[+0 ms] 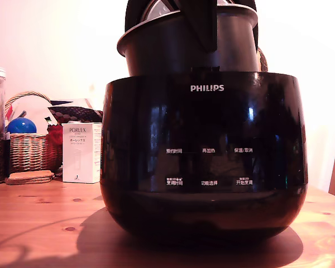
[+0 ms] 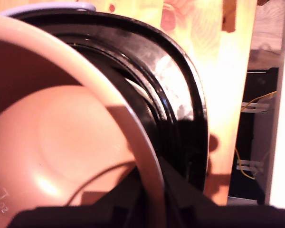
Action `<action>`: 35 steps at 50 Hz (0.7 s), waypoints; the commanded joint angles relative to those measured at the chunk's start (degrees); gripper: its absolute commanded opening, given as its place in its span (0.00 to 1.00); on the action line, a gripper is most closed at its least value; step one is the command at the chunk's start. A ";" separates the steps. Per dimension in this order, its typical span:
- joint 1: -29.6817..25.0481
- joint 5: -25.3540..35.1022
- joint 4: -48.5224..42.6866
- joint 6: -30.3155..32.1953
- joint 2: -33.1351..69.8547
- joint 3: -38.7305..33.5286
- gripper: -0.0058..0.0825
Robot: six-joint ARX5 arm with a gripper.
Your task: Place the pot you are holding inside the rice cooker
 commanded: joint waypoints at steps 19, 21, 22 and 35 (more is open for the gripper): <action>0.22 4.24 -2.75 -0.13 0.94 1.53 0.04; 0.22 4.55 -2.69 -0.13 0.96 1.51 0.04; 0.22 4.87 -2.67 -0.13 1.01 1.53 0.04; 0.22 5.86 -2.62 1.53 2.93 1.51 0.04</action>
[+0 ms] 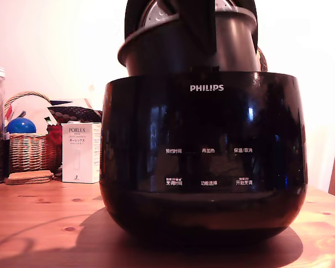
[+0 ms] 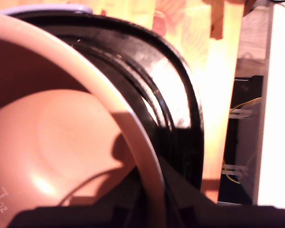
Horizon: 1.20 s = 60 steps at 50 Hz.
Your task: Place the pot you are holding inside the rice cooker
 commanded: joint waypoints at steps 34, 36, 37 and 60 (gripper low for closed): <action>-0.59 2.40 -0.55 0.94 3.78 0.55 0.04; -0.59 2.62 -0.50 0.94 3.78 0.55 0.05; -0.59 2.62 -0.55 0.94 3.78 0.55 0.06; -0.52 4.37 -0.63 0.28 3.78 0.57 0.24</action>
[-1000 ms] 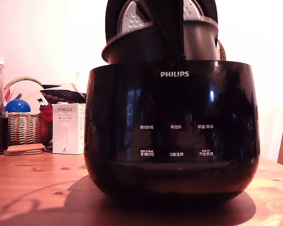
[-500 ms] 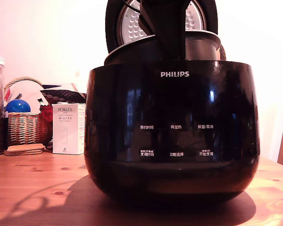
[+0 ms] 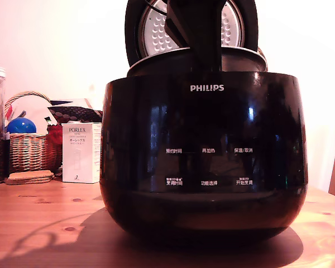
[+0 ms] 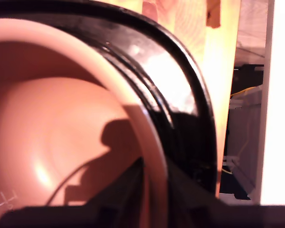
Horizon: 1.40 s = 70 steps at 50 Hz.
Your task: Place the pot you are holding inside the rice cooker
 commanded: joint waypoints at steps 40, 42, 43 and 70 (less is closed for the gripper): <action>0.00 0.92 -6.03 -12.72 -0.76 16.98 0.04; 0.42 -0.28 -6.03 -14.32 -1.05 17.99 0.04; 0.66 -0.46 -6.03 -14.32 -1.18 18.49 0.04; 15.82 -12.66 -6.03 -16.55 -11.06 22.80 0.04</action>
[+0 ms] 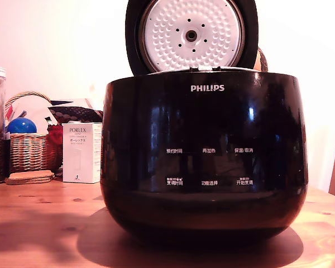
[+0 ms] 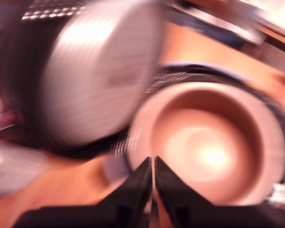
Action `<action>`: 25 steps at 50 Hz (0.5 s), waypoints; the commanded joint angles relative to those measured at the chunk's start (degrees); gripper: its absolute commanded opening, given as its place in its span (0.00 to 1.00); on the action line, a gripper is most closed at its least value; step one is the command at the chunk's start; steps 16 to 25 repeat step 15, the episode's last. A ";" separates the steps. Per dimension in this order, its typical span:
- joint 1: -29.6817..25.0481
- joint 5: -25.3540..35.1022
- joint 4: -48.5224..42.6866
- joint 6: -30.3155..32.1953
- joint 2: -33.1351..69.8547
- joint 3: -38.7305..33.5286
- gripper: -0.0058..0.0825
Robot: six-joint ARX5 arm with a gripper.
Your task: Place the pot you are holding inside the rice cooker
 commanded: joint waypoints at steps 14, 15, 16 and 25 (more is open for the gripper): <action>11.80 -2.99 0.26 -0.33 -4.57 0.33 0.04; 12.26 -2.99 0.26 -0.33 -4.63 0.33 0.04; 12.26 -2.99 0.26 -0.33 -4.63 0.33 0.04; 12.26 -2.99 0.26 -0.33 -4.63 0.33 0.04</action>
